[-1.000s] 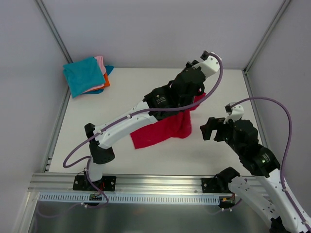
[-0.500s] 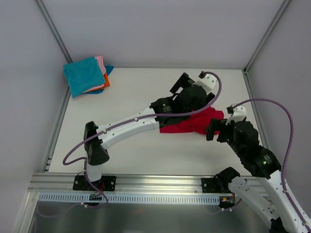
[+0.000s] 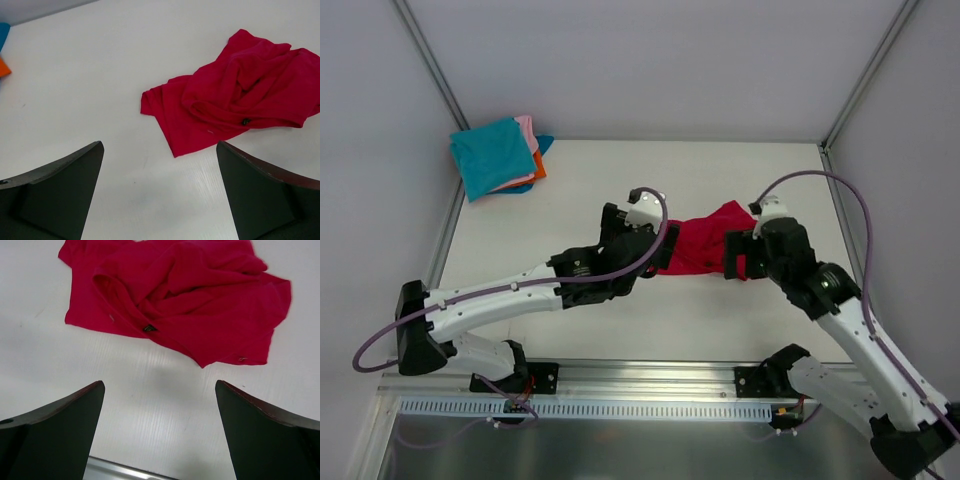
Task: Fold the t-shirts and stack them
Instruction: Flatten out the tshirt
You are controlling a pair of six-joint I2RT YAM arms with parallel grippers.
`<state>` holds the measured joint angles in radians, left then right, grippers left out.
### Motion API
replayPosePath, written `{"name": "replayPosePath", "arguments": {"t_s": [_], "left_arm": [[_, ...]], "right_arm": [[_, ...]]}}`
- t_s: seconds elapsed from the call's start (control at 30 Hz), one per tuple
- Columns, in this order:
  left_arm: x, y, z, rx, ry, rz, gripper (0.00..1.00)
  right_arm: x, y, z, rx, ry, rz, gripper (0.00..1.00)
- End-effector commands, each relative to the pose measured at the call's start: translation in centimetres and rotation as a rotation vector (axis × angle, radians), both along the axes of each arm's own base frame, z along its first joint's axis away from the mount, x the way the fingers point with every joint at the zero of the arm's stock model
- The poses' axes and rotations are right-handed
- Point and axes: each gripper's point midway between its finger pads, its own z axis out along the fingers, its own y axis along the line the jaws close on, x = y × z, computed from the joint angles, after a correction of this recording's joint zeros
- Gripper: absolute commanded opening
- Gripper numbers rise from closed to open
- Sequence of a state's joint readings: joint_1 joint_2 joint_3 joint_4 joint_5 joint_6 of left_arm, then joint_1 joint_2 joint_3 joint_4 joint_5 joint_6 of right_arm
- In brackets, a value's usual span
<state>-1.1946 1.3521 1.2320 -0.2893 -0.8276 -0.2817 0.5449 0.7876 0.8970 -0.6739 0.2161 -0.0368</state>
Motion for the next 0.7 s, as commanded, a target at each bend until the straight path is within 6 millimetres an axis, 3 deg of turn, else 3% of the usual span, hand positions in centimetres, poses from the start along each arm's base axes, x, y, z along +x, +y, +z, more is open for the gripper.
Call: {"name": "replayPosePath", "arguments": {"t_s": [0.0, 0.13, 0.3, 0.47, 0.5, 0.67], "left_arm": [[-1.1, 1.6, -0.5, -0.144, 0.012, 0.092, 0.99], [-2.4, 3.4, -0.5, -0.201, 0.028, 0.1, 0.99], [-3.6, 4.6, -1.5, -0.21, 0.046, 0.1, 0.99], [-4.2, 5.5, -2.3, -0.229, 0.059, 0.101, 0.99], [-4.4, 5.5, -2.3, -0.237, 0.062, 0.094, 0.99], [-4.5, 5.8, -2.8, -0.227, 0.07, 0.097, 0.98]], "right_arm": [[2.1, 4.3, 0.4, 0.074, 0.07, 0.106, 0.99], [4.0, 8.3, -1.9, 0.11, 0.204, 0.203, 0.99], [5.8, 11.4, -4.9, 0.101, 0.32, 0.266, 1.0], [6.9, 14.5, -8.6, 0.054, 0.436, 0.332, 0.99], [7.7, 15.4, -10.2, 0.04, 0.471, 0.342, 0.99], [8.5, 16.2, -12.1, 0.025, 0.501, 0.345, 1.0]]}}
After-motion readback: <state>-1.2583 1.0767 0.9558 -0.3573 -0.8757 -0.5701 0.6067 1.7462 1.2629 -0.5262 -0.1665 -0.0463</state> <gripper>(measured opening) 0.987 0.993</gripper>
